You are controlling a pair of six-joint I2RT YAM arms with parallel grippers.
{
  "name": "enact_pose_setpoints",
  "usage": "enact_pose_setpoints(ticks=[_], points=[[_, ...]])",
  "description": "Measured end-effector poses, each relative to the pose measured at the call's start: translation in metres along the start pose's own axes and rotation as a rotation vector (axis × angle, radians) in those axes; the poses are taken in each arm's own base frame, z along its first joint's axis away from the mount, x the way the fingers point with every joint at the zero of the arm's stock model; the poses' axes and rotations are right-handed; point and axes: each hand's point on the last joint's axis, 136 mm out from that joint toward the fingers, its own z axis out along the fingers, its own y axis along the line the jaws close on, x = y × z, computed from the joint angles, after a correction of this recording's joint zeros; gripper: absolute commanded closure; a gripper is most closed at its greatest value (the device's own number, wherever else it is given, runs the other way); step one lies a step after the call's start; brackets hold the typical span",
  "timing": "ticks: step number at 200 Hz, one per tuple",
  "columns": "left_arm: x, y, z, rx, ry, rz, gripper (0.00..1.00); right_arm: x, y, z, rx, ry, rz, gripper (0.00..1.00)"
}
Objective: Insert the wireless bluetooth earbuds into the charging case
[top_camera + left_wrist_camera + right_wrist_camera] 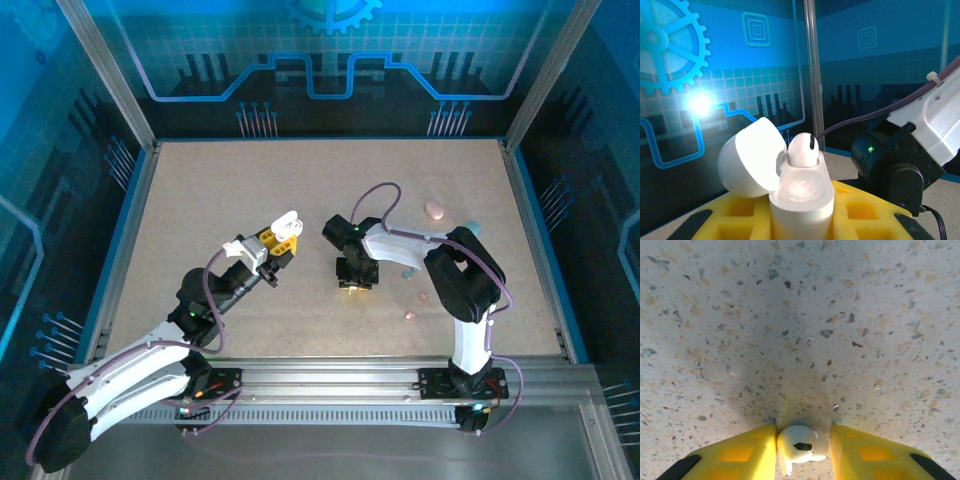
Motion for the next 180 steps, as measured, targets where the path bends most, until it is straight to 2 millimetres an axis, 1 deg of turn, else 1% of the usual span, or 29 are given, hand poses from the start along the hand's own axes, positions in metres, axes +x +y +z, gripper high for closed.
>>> enact_pose_setpoints(ticks=[46,90,103,117,135,151,171,180], points=[[0.001,0.0,0.0,0.0,0.002,0.0,0.81,0.0,-0.001,0.0,0.003,0.002,0.0,0.71],[0.007,0.0,0.002,0.001,0.02,-0.002,0.81,-0.002,0.0,-0.002,-0.005,-0.011,-0.025,0.72],[0.01,0.0,0.003,0.002,0.028,-0.004,0.81,-0.006,0.002,-0.005,-0.02,-0.037,-0.041,0.72],[0.015,-0.001,0.005,0.003,0.043,-0.007,0.81,-0.01,0.001,-0.013,-0.031,-0.079,-0.055,0.72],[0.025,-0.001,0.008,0.005,0.072,-0.022,0.81,-0.016,-0.004,-0.036,-0.05,-0.164,-0.072,0.73],[0.037,-0.001,0.011,0.006,0.103,-0.038,0.81,-0.021,-0.007,-0.066,-0.089,-0.264,-0.085,0.73],[0.05,-0.002,0.015,0.008,0.136,-0.058,0.81,-0.029,-0.01,-0.117,-0.163,-0.425,-0.107,0.72],[0.056,-0.003,0.018,0.012,0.153,-0.069,0.82,-0.032,-0.011,-0.143,-0.202,-0.504,-0.116,0.73]])
